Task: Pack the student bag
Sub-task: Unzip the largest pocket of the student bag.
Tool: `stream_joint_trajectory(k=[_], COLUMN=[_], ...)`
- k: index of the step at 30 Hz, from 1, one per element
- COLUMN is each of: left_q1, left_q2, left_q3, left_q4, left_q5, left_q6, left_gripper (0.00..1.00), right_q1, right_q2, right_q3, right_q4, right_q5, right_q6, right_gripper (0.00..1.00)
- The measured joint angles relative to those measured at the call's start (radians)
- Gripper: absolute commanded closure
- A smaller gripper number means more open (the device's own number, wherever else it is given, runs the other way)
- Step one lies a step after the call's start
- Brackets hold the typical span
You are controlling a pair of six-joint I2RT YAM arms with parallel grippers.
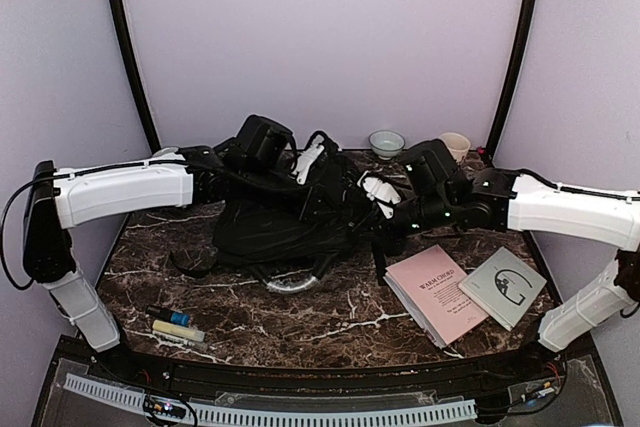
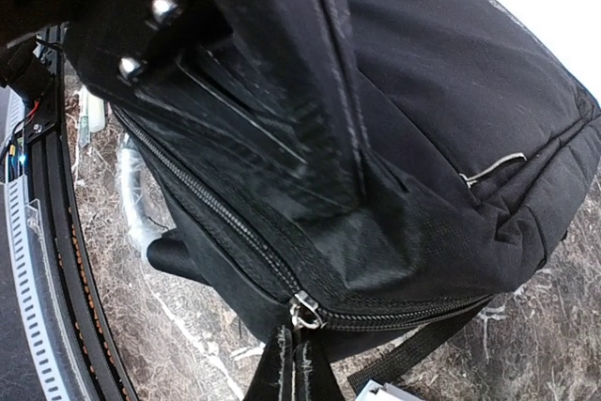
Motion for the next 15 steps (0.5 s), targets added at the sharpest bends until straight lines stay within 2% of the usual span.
stream_joint_trajectory(k=[8,15], left_q1=[0.002,0.017], left_q2=[0.106,0.159], left_q3=[0.151,0.222], left_q4=[-0.100,-0.122], left_q5=[0.003,0.015], left_q6=[-0.087,-0.171], left_gripper=[1.00,1.00], right_q1=[0.032,0.033], right_q2=[0.057,0.078], right_q3=[0.061,0.078], right_q4=[-0.016,-0.021], right_q5=[0.052,0.074], right_q6=[0.052,0.115], right_gripper=[1.00,1.00])
